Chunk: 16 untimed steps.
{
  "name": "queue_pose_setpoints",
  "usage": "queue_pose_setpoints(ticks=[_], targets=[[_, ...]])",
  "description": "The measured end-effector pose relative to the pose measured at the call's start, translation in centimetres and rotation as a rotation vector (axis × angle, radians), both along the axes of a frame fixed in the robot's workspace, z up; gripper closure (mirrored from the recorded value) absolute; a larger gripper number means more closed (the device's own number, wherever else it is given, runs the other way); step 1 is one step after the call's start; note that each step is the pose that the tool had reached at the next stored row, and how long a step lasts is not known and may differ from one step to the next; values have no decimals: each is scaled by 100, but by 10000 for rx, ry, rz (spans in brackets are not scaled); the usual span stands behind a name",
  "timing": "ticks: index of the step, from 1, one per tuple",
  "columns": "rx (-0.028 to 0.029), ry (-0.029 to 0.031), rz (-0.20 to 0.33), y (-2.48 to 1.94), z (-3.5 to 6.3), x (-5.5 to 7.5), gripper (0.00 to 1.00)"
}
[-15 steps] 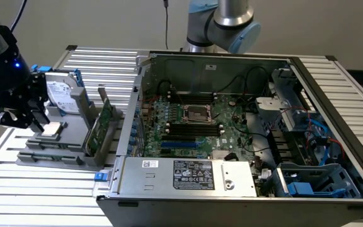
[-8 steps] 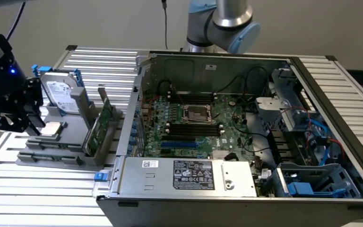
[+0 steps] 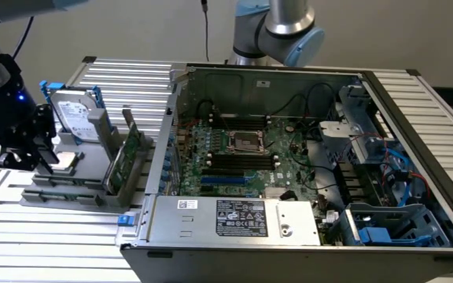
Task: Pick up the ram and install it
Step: 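Pick up the ram and move it above insertion slot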
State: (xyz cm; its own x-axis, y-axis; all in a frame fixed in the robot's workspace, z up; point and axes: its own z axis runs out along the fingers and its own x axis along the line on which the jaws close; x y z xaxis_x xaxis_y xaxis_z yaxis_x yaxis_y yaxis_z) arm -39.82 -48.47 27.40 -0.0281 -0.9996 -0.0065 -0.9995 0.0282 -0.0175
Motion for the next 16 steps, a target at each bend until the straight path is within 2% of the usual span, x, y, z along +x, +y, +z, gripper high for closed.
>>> queue_pose_setpoints(ticks=[16], targets=[[0, 0, 561, -3, -291, -10, 69]])
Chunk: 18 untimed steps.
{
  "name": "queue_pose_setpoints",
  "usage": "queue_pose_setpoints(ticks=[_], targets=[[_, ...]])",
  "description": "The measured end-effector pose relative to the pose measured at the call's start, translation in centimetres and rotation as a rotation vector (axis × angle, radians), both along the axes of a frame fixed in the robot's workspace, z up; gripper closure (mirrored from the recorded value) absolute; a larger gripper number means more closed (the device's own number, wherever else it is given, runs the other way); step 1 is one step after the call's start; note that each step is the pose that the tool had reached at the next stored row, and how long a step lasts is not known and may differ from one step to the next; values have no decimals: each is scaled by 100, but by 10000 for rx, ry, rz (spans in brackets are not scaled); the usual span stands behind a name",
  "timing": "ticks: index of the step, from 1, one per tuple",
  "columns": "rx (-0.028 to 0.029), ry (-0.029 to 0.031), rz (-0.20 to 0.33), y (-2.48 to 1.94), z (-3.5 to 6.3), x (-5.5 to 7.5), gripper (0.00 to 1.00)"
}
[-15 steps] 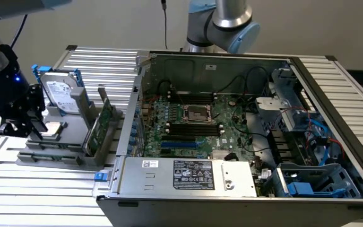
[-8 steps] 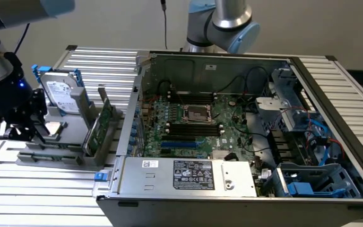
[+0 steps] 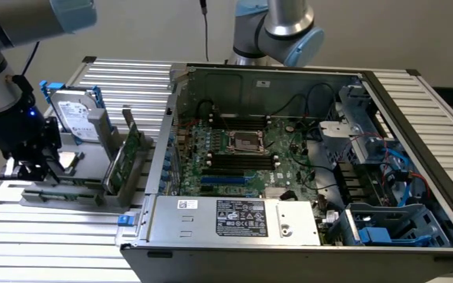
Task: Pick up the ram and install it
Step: 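Pick up the ram and move it above insertion slot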
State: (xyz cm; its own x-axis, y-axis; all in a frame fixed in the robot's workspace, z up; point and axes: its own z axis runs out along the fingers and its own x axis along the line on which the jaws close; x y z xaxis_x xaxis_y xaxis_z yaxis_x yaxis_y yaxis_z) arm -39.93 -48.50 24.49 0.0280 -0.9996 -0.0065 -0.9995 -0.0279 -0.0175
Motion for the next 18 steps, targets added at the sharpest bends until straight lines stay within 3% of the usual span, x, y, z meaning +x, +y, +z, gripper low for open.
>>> queue_pose_setpoints(ticks=[5, 14, 18], targets=[[-1, 3, 126, -8, -91, -16, 69], [0, 87, 268, -100, -255, -20, 69], [4, 97, 282, -113, -326, -22, 69]])
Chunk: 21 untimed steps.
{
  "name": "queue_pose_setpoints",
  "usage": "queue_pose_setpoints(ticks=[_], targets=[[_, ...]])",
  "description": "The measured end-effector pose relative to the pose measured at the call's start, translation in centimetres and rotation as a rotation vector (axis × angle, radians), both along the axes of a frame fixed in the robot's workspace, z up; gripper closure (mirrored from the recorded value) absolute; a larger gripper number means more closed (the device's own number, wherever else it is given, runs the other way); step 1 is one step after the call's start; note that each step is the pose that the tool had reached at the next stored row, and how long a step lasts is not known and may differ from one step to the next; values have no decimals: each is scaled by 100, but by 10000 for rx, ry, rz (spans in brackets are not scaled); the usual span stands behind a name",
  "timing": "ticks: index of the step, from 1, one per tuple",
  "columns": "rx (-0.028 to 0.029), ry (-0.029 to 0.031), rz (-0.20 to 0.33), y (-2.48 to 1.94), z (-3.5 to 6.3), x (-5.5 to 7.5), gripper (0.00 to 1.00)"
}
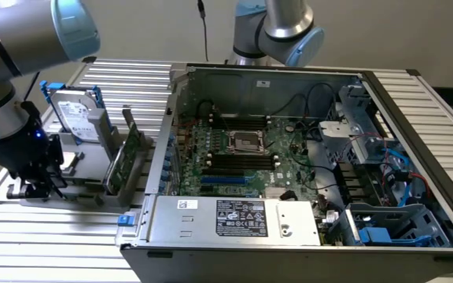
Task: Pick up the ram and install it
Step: 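Pick up the ram and move it above insertion slot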
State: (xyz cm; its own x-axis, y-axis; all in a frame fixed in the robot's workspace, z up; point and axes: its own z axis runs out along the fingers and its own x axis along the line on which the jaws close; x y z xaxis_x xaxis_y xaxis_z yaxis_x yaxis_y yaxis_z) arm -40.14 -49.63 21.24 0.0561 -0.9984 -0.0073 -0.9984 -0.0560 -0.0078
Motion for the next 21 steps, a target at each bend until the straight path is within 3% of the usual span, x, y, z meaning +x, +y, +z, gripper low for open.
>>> queue_pose_setpoints(ticks=[5, 8, 10, 21], targets=[[39, 3, 6, -3, -72, 4, 69], [149, 8, -4, -7, -84, 11, 69], [183, 7, -65, -7, -87, 11, 69], [189, 1, -999, -12, -112, 12, 69]])
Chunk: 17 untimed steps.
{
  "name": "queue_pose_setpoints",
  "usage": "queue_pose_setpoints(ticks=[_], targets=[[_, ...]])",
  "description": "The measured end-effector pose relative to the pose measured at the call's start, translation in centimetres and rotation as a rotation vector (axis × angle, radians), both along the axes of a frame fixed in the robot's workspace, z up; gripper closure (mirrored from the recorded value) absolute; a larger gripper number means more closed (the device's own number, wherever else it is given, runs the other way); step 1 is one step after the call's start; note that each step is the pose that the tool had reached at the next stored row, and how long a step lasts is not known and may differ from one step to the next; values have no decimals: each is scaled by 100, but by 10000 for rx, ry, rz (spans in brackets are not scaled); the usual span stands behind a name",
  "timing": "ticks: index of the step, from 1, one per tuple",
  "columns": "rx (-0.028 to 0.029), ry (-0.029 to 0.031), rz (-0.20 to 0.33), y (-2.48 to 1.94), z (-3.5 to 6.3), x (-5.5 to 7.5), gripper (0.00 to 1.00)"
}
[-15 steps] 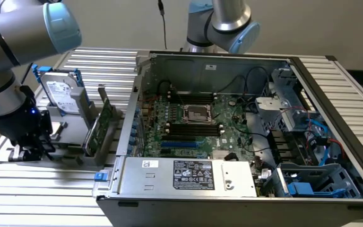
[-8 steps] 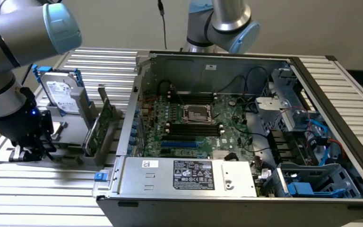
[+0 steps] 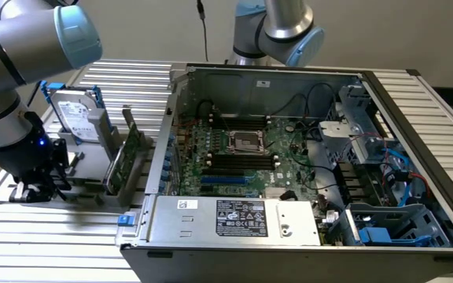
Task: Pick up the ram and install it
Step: 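Pick up the ram and move it above insertion slot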
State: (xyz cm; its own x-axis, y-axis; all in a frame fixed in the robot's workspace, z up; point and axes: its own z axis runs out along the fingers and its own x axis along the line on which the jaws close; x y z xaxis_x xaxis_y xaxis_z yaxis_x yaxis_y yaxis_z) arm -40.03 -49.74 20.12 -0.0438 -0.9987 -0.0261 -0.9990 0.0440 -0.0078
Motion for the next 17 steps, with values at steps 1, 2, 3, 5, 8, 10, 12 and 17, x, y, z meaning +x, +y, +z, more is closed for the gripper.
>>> queue_pose_setpoints(ticks=[1, 2, 3, 5, 8, 10, 12, 17], targets=[[3, 2, -42, 0, -3, 0, 69], [5, 6, -73, 0, -6, 1, 69], [9, 11, -94, -1, -9, 3, 69], [18, 26, -123, -4, -13, 9, 69], [43, 66, -145, -9, -19, 20, 69], [65, 108, -154, -14, -24, 27, 69], [85, 164, -161, -18, -28, 34, 69], [141, 325, -164, -24, -40, 88, 69]])
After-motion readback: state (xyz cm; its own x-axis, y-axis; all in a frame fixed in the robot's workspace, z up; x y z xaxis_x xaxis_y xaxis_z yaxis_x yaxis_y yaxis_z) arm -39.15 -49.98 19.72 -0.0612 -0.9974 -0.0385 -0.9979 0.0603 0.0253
